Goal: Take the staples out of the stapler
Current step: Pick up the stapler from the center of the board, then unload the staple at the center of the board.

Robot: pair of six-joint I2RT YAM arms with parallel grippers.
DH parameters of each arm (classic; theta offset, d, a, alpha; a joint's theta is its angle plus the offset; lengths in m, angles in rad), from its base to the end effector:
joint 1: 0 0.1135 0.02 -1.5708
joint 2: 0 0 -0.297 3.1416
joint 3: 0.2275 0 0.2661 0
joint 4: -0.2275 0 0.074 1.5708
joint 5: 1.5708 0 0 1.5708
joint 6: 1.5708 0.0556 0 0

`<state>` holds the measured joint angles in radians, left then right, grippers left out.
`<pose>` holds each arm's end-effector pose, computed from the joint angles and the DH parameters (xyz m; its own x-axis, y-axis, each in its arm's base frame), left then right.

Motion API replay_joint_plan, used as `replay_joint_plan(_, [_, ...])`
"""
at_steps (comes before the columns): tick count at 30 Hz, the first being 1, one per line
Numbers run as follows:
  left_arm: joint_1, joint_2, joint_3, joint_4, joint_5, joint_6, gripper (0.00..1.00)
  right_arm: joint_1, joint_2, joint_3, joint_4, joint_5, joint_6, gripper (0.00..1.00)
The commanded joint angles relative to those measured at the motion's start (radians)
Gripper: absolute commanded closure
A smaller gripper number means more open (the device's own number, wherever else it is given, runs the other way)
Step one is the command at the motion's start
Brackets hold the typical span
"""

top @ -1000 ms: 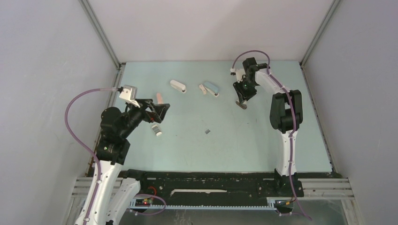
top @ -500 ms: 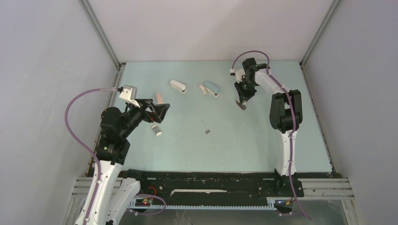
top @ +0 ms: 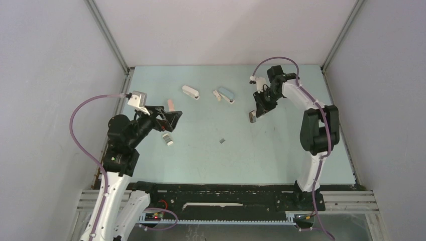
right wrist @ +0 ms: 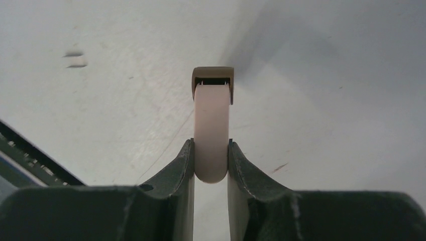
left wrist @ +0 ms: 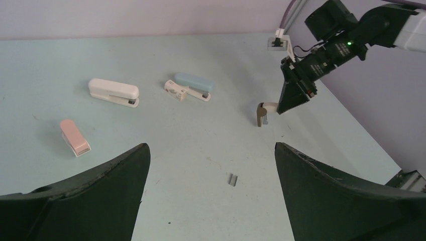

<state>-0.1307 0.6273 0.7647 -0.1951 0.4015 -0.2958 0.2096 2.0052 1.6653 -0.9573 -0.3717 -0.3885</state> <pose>0.1490 -0.0415 0.3756 -0.2024 -0.2440 -0.9484 0.4681 0.8265 -0.3126 0.4295 0.1120 0.2319 -0.7618 -0.5229 -0.3825 -0.6250 0.7486 0.2213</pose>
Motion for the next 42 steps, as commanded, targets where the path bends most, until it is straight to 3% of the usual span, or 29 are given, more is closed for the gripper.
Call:
replay_joint_plan(1, [0.002,-0.012,-0.011,0.054,0.044,-0.029,0.00,-0.006,-0.181,-0.103,0.064,-0.170,0.000,1.00])
replay_joint_plan(10, [0.008,0.017,-0.048,0.167,0.143,-0.135,0.00,-0.022,-0.418,-0.371,0.171,-0.473,0.031,1.00])
replay_joint_plan(20, [-0.007,0.045,-0.195,0.389,0.220,-0.400,0.00,-0.040,-0.422,-0.433,0.218,-0.730,0.075,1.00])
replay_joint_plan(22, [-0.062,0.041,-0.260,0.469,0.187,-0.462,0.00,-0.036,-0.421,-0.443,0.238,-0.752,0.090,1.00])
replay_joint_plan(26, [-0.199,0.046,-0.341,0.536,0.033,-0.458,0.00,-0.033,-0.429,-0.466,0.275,-0.793,0.118,1.00])
replay_joint_plan(30, [-0.289,0.105,-0.404,0.646,-0.030,-0.466,0.00,-0.025,-0.421,-0.476,0.291,-0.823,0.131,1.00])
replay_joint_plan(42, [-0.354,0.272,-0.471,0.868,-0.050,-0.477,0.00,-0.008,-0.416,-0.486,0.313,-0.877,0.148,1.00])
